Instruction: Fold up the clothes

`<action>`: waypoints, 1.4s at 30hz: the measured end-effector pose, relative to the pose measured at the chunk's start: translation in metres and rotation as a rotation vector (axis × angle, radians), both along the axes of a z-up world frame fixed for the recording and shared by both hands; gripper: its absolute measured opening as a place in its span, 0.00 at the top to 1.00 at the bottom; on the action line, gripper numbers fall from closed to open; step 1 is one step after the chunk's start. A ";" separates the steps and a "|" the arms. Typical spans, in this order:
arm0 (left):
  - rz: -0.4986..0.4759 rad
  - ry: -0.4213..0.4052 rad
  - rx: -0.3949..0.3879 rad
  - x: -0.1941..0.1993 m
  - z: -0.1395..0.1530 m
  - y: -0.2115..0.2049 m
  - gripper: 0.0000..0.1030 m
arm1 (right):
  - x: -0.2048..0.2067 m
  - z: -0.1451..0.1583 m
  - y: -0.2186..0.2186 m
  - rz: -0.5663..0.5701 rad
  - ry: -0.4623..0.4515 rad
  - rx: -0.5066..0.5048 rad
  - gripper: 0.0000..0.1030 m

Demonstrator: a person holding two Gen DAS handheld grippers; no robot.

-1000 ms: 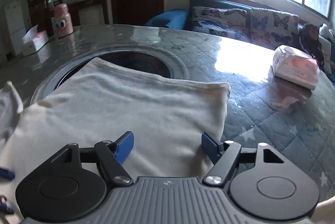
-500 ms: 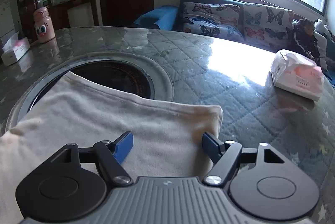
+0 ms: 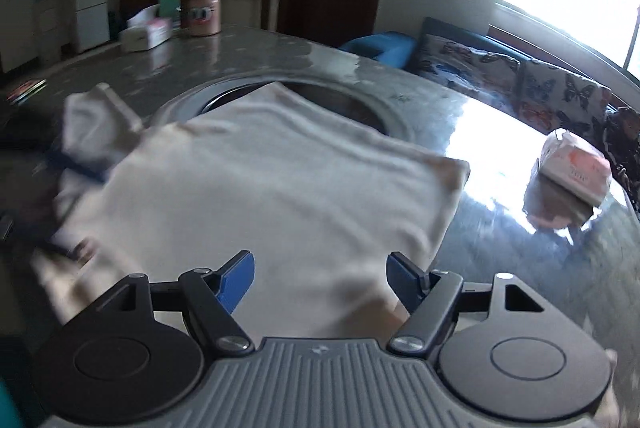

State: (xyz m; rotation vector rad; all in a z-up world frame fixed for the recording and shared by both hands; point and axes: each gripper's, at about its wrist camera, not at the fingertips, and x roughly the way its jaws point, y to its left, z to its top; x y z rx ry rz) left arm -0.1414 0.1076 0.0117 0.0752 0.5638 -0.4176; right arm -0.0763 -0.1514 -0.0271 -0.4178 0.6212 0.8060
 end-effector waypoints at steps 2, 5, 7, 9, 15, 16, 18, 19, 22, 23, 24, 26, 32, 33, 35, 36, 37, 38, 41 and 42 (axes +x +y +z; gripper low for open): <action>0.009 -0.016 -0.010 0.004 0.007 -0.001 0.34 | -0.021 -0.001 -0.008 0.018 0.000 0.000 0.27; 0.025 -0.027 -0.024 0.014 0.012 -0.007 0.32 | -0.048 -0.007 -0.018 0.014 -0.034 -0.015 0.27; 0.038 -0.024 -0.031 0.023 0.013 -0.013 0.32 | -0.052 -0.009 -0.028 -0.020 -0.045 -0.013 0.27; 0.043 -0.005 -0.043 0.034 0.011 -0.020 0.32 | -0.047 -0.007 -0.043 -0.088 -0.042 0.008 0.27; 0.067 0.078 -0.082 0.055 -0.005 -0.037 0.32 | -0.032 0.000 -0.088 -0.292 -0.034 0.070 0.27; 0.065 0.084 -0.080 0.054 -0.007 -0.040 0.32 | -0.030 0.001 -0.096 -0.326 -0.033 0.081 0.27; 0.058 0.090 -0.072 0.053 -0.010 -0.045 0.32 | -0.025 0.003 -0.111 -0.394 -0.030 0.102 0.28; 0.053 0.089 -0.065 0.051 -0.011 -0.048 0.32 | -0.022 0.004 -0.119 -0.428 -0.028 0.113 0.29; 0.050 0.088 -0.052 0.050 -0.012 -0.054 0.32 | -0.009 0.004 -0.143 -0.553 -0.023 0.131 0.34; 0.049 0.088 -0.048 0.049 -0.012 -0.056 0.32 | 0.000 0.002 -0.152 -0.609 -0.019 0.130 0.35; 0.049 0.088 -0.044 0.049 -0.012 -0.058 0.32 | 0.006 0.001 -0.160 -0.645 -0.008 0.139 0.36; 0.050 0.090 -0.040 0.049 -0.012 -0.060 0.31 | 0.019 -0.004 -0.178 -0.726 0.016 0.168 0.39; 0.050 0.092 -0.027 0.049 -0.011 -0.067 0.31 | 0.046 -0.017 -0.191 -0.832 0.036 0.201 0.54; 0.051 0.090 -0.026 0.049 -0.010 -0.068 0.29 | 0.047 -0.017 -0.190 -0.834 0.034 0.208 0.63; 0.052 0.085 -0.023 0.050 -0.010 -0.070 0.28 | 0.046 -0.020 -0.188 -0.837 0.026 0.214 0.69; 0.051 0.087 -0.021 0.051 -0.010 -0.072 0.28 | 0.044 -0.020 -0.186 -0.830 0.022 0.213 0.78; 0.049 0.088 -0.020 0.052 -0.010 -0.073 0.28 | 0.042 -0.020 -0.184 -0.822 0.018 0.213 0.87; 0.048 0.090 -0.018 0.053 -0.010 -0.075 0.28 | 0.040 -0.019 -0.184 -0.813 0.023 0.224 0.88; 0.039 0.096 -0.009 0.055 -0.010 -0.080 0.28 | 0.038 -0.015 -0.187 -0.803 0.014 0.248 0.91; 0.035 0.092 -0.005 0.056 -0.010 -0.083 0.28 | 0.037 -0.013 -0.188 -0.800 0.009 0.258 0.92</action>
